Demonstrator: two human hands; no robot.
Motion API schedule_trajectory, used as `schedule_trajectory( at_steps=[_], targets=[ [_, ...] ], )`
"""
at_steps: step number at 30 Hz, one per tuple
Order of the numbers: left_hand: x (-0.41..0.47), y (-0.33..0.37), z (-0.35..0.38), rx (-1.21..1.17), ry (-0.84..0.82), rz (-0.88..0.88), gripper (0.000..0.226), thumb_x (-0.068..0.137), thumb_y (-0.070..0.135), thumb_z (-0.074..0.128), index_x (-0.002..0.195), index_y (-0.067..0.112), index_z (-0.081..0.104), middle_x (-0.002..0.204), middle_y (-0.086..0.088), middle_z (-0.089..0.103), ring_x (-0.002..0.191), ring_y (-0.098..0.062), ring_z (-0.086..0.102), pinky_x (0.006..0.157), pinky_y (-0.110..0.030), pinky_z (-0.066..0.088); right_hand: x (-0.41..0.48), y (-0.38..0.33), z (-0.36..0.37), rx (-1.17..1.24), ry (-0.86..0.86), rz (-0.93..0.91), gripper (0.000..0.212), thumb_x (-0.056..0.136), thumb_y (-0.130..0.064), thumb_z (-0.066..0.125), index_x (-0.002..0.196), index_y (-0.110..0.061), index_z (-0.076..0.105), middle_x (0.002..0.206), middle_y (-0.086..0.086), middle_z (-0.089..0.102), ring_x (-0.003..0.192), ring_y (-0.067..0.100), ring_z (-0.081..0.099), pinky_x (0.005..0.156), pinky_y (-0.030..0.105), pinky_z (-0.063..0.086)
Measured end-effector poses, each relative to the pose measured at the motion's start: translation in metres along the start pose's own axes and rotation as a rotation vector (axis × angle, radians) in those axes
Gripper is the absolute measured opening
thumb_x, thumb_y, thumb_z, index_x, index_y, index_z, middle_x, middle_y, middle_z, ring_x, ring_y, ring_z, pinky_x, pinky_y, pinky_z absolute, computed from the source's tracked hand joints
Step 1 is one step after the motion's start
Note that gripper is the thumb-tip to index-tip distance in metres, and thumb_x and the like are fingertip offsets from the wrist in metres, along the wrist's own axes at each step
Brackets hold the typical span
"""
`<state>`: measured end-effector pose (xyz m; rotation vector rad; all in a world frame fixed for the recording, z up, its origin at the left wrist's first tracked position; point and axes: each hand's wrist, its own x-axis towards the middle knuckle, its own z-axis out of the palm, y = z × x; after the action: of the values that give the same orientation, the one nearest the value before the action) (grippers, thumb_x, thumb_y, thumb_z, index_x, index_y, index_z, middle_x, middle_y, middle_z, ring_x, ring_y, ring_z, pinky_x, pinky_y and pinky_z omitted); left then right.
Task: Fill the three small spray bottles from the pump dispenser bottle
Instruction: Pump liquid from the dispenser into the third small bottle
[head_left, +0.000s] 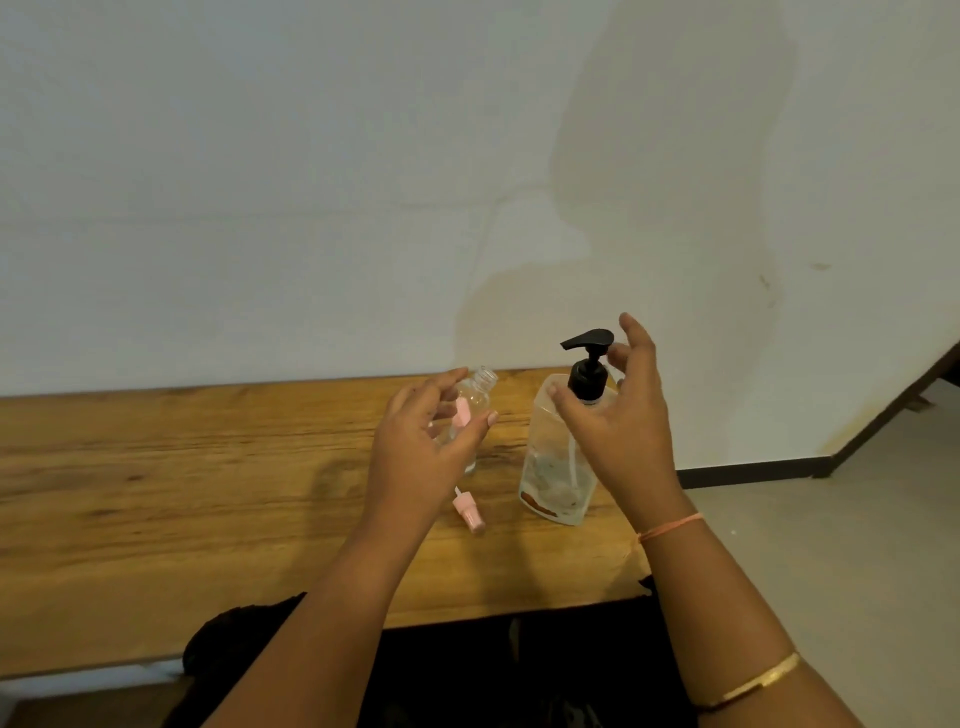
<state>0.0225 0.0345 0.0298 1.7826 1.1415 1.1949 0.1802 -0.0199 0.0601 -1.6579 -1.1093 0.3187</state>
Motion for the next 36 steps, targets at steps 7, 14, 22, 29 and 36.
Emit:
schedule_trajectory(
  at_steps=[7,14,22,29,36],
  targets=[
    [-0.001,-0.003,-0.001,0.033,-0.023,-0.007,0.046,0.077,0.029,0.074,0.12,0.032,0.059,0.107,0.009,0.054,0.095,0.0,0.056,0.076,-0.015,0.048,0.008,0.014,-0.007,-0.151,-0.194,0.111,0.071,0.07,-0.03,0.08,0.129,-0.016,0.045,0.12,-0.004,0.045,0.108,0.008,0.042,0.086,0.022,0.034],
    [0.0,-0.004,-0.002,0.039,-0.053,-0.024,0.048,0.075,0.029,0.076,0.12,0.033,0.058,0.105,0.011,0.055,0.093,0.001,0.056,0.073,-0.013,0.048,0.018,0.018,-0.019,-0.059,-0.354,0.133,0.054,0.063,-0.027,0.084,0.109,-0.028,0.055,0.119,-0.002,0.058,0.105,0.01,0.05,0.087,0.024,0.038],
    [-0.004,0.0,0.002,0.001,-0.089,-0.035,0.046,0.072,0.029,0.078,0.113,0.037,0.058,0.105,0.01,0.058,0.093,0.0,0.058,0.077,-0.018,0.052,0.019,0.022,-0.024,0.053,-0.528,0.095,0.06,0.063,-0.024,0.083,0.116,-0.029,0.055,0.118,-0.01,0.062,0.116,0.011,0.053,0.106,0.04,0.039],
    [-0.005,0.004,0.007,0.006,-0.09,-0.025,0.052,0.065,0.033,0.083,0.11,0.035,0.057,0.104,0.012,0.058,0.095,0.001,0.059,0.079,-0.014,0.05,0.017,0.02,-0.026,0.219,-0.465,0.065,0.053,0.07,-0.049,0.073,0.118,-0.044,0.051,0.124,-0.028,0.052,0.121,-0.005,0.045,0.103,0.027,0.033],
    [-0.008,0.011,0.011,-0.069,-0.09,-0.025,0.044,0.065,0.034,0.082,0.104,0.026,0.064,0.098,0.015,0.064,0.093,0.004,0.058,0.078,-0.01,0.048,0.015,-0.007,-0.014,0.533,-0.042,0.023,0.031,0.087,-0.032,0.055,0.112,-0.016,0.064,0.108,0.001,0.069,0.107,0.017,0.063,0.096,0.033,0.049]
  ],
)
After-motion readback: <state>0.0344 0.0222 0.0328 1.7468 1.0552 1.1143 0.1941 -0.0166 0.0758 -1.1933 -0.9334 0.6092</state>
